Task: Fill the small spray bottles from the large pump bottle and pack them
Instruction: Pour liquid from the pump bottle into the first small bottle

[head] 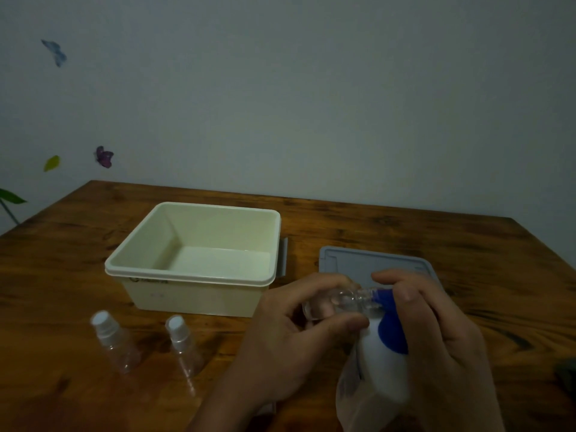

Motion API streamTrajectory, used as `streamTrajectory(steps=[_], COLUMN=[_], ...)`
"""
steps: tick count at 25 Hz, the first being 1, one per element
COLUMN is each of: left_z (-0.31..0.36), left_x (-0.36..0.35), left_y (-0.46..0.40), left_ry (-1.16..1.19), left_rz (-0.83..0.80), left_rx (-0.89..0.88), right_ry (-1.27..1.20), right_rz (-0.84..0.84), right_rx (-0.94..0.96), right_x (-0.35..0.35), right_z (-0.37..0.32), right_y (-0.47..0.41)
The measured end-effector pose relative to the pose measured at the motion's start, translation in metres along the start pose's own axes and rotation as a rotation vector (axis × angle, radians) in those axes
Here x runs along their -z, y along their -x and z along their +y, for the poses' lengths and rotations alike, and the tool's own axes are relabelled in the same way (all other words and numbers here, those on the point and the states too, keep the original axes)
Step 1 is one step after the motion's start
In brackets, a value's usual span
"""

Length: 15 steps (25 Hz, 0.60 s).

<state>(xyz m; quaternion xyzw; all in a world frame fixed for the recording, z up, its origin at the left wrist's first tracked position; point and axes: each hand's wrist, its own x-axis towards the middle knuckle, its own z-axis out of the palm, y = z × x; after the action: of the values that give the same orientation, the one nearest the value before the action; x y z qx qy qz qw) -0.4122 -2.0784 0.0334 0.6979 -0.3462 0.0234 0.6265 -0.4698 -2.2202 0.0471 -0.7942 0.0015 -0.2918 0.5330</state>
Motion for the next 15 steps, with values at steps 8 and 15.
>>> streamTrajectory(steps=[8, 15], left_z=[-0.0016, -0.0011], left_x=[0.0011, -0.0007], left_y=[0.0004, -0.0005], left_ry=[0.006, 0.012], left_rz=[-0.010, 0.010], left_rx=[-0.008, -0.001], right_ry=[-0.033, -0.023], right_rz=[0.013, 0.039], right_rx=[0.041, 0.035], right_x=[-0.0034, -0.0037], right_z=[0.0037, 0.0001], right_y=[0.0001, -0.0016])
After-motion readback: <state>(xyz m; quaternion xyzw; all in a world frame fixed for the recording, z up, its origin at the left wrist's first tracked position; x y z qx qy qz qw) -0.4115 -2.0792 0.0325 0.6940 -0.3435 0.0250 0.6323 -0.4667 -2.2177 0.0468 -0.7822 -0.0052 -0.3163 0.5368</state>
